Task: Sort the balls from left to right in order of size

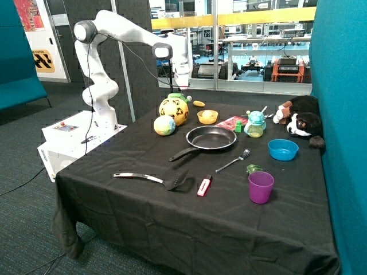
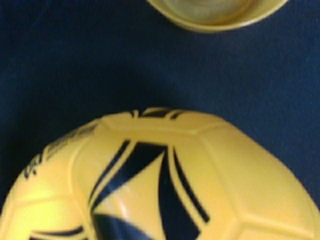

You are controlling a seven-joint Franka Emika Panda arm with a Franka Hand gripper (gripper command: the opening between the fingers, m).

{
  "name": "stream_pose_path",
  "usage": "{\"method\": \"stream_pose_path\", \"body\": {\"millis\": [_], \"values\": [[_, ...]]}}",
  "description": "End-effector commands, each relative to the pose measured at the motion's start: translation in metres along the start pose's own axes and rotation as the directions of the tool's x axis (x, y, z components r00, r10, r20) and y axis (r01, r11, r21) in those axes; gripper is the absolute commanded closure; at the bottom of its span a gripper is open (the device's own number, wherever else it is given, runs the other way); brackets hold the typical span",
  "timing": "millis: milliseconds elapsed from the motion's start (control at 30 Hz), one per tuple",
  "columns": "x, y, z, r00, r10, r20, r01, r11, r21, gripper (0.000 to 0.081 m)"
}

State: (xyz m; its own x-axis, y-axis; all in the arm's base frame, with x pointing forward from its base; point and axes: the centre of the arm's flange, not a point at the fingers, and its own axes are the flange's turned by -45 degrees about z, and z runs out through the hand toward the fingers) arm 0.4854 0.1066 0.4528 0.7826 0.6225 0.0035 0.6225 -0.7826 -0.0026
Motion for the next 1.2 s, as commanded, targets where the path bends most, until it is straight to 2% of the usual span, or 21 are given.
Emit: {"method": "stream_pose_path", "body": {"millis": [0, 100, 533, 567, 600, 633, 667, 733, 1000, 1033, 1067, 1100, 1167], "values": [[0.019, 0.003, -0.006, 1.0, 0.011, 0.0034, -0.011, 1.0, -0.0026, 0.0173], [0.023, 0.008, -0.007, 0.999, 0.032, 0.0034, -0.032, 0.999, -0.0027, 0.018], [0.038, 0.012, -0.004, 0.999, 0.034, 0.0034, -0.033, 0.999, -0.0027, 0.0181], [0.039, 0.011, -0.004, 0.999, 0.032, 0.0034, -0.032, 0.999, -0.0027, 0.0495], [0.041, 0.009, -0.003, 1.0, 0.028, 0.0034, -0.028, 1.0, -0.0027, 0.0651], [0.042, 0.008, -0.003, 1.0, 0.026, 0.0034, -0.026, 1.0, -0.0027, 0.073], [0.043, 0.007, -0.002, 1.0, 0.023, 0.0034, -0.023, 1.0, -0.0027, 0.0769], [0.045, 0.005, -0.002, 1.0, 0.023, 0.0034, -0.023, 1.0, -0.0027, 0.0798], [0.058, 0.005, 0.005, 1.0, 0.03, 0.0034, -0.03, 1.0, -0.0027, 0.0808], [0.059, 0.005, 0.007, 1.0, 0.03, 0.0034, -0.03, 1.0, -0.0027, 0.0439], [0.061, 0.006, 0.008, 0.999, 0.033, 0.0034, -0.033, 0.999, -0.0027, 0.0254], [0.062, 0.006, 0.009, 0.999, 0.034, 0.0034, -0.034, 0.999, -0.0027, 0.0164], [0.065, 0.007, 0.012, 0.999, 0.037, 0.0034, -0.037, 0.999, -0.0027, 0.0083]]}}
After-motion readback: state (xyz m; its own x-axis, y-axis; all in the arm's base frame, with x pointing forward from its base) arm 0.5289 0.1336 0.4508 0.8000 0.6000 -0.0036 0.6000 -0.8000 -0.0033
